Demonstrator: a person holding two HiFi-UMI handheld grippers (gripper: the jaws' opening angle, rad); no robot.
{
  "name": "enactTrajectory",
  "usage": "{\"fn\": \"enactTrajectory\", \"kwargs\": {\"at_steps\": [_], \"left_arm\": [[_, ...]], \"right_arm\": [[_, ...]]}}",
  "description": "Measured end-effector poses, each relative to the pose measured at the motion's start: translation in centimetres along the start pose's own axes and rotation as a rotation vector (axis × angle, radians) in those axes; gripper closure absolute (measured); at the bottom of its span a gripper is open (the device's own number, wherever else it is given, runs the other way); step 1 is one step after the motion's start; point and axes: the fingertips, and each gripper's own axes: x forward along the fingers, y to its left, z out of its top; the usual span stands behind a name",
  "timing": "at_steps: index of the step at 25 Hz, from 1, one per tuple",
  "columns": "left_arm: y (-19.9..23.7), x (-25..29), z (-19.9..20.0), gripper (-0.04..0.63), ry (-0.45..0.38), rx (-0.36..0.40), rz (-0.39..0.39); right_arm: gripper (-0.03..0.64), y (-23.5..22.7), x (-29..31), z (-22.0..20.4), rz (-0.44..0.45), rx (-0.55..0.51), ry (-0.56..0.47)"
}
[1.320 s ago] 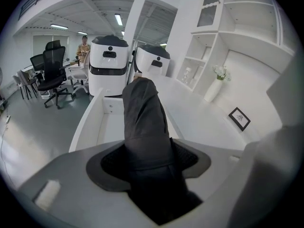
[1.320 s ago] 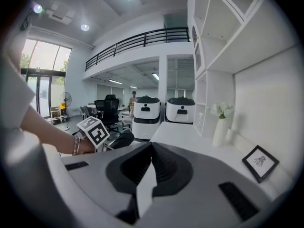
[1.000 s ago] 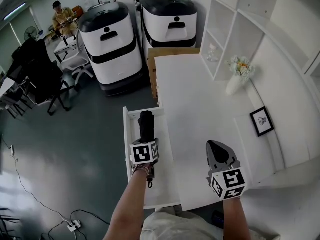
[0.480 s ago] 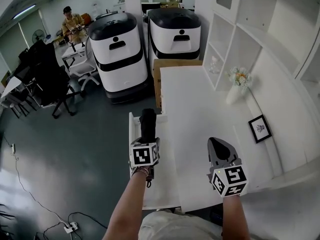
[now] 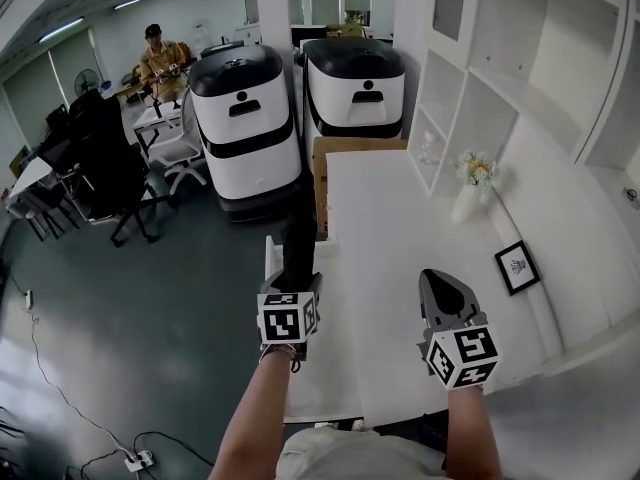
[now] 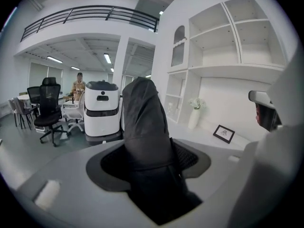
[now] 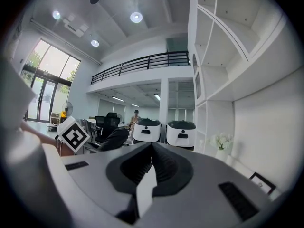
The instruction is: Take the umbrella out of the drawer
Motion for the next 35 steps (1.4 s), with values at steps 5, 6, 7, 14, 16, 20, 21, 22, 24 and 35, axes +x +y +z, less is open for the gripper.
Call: {"fn": "enactTrajectory", "kwargs": {"at_steps": [5,6,7,14,16,20,21,22,24,35], "left_arm": [[-0.6,-1.7,2.5,0.314,-0.08,0.037,-0.002],[-0.7,-2.0,3.0,0.314,-0.095,0.04,-0.002],[-0.8,-2.3,3.6,0.314,-0.11,0.042,-0.003],[-1.6,-5.2,7.7,0.314,-0.238,0.068,-0.004],[-1.8,-6.1,9.0,0.314,-0.279,0.081,-0.007],[-2.1,-7.9,10.9,0.314,-0.347,0.101,-0.008],[-2.1,-8.3,11.2,0.314,-0.362,0.106,-0.009],[-2.2,-8.7,11.6,0.314,-0.378,0.111,-0.012],[-2.3,-9.5,12.3,0.314,-0.414,0.123,-0.024],[-3.4,-14.2,14.8,0.314,-0.613,0.22,-0.046]], "right_arm": [[0.609,0.2,-0.4,1.0,0.003,-0.011,-0.024],[0.609,0.2,-0.5,1.2,0.003,-0.012,-0.029],[0.609,0.2,-0.5,1.4,0.003,-0.014,-0.033],[0.609,0.5,-0.8,3.0,0.006,-0.034,-0.074],[0.609,0.5,-0.9,3.4,0.009,-0.039,-0.082],[0.609,0.7,-1.1,4.2,0.011,-0.054,-0.105],[0.609,0.7,-1.2,4.5,0.007,-0.059,-0.115],[0.609,0.7,-1.3,4.9,0.003,-0.062,-0.125],[0.609,0.9,-1.4,5.5,-0.003,-0.07,-0.14],[0.609,1.9,-1.7,7.4,-0.014,-0.128,-0.167]]}}
